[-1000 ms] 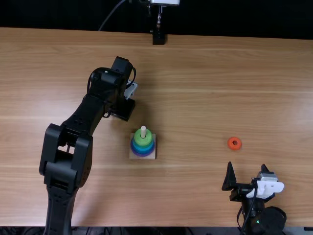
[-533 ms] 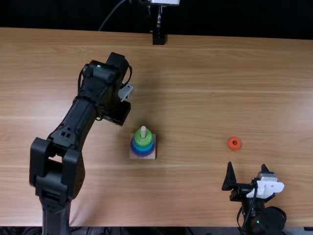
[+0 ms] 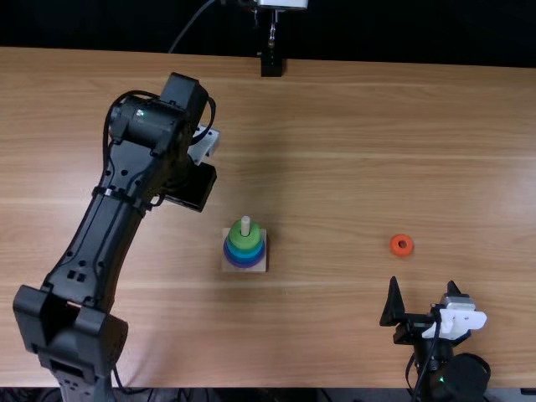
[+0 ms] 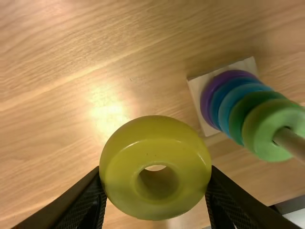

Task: Build the Hanoi tower: stack the rings onto the peg from bottom to top in this color order: purple, dark blue, light blue, dark green, light green, yellow, orange.

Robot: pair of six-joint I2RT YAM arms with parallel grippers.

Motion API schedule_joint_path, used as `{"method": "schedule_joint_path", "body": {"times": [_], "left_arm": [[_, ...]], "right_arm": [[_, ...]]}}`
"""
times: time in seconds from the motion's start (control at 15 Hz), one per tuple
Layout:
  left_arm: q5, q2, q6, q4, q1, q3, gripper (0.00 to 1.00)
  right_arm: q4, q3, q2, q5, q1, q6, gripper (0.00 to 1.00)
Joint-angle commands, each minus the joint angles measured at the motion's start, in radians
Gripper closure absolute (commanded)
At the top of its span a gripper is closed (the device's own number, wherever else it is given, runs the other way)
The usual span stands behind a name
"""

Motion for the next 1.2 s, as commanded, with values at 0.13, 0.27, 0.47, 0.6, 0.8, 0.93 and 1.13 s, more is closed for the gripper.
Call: {"method": "schedule_joint_path", "body": {"times": [0.13, 0.27, 0.47, 0.6, 0.8, 0.93, 1.13], "left_arm": [[0.009, -0.126, -0.043, 0.014, -0.018, -0.011, 0.95], [0.009, -0.170, -0.067, 0.025, -0.027, -0.081, 0.95], [0.007, -0.236, -0.124, 0.110, -0.073, -0.183, 0.96], [0.007, -0.258, -0.161, 0.182, -0.116, -0.226, 0.96], [0.007, -0.258, -0.177, 0.185, -0.157, -0.229, 0.96], [0.007, -0.255, -0.179, 0.174, -0.174, -0.221, 0.96], [0.007, -0.255, -0.242, 0.172, -0.215, -0.220, 0.96]], "right_arm": [[-0.070, -0.063, -0.013, 0.012, -0.010, 0.000, 0.00], [-0.070, -0.063, -0.013, 0.012, -0.010, 0.000, 0.00], [-0.070, -0.063, -0.013, 0.012, -0.010, 0.000, 0.00], [-0.069, -0.063, -0.013, 0.012, -0.010, 0.000, 0.00], [-0.070, -0.062, -0.013, 0.012, -0.010, 0.000, 0.00], [-0.070, -0.063, -0.013, 0.012, -0.010, 0.000, 0.00], [-0.070, -0.063, -0.013, 0.012, -0.010, 0.000, 0.00]]}}
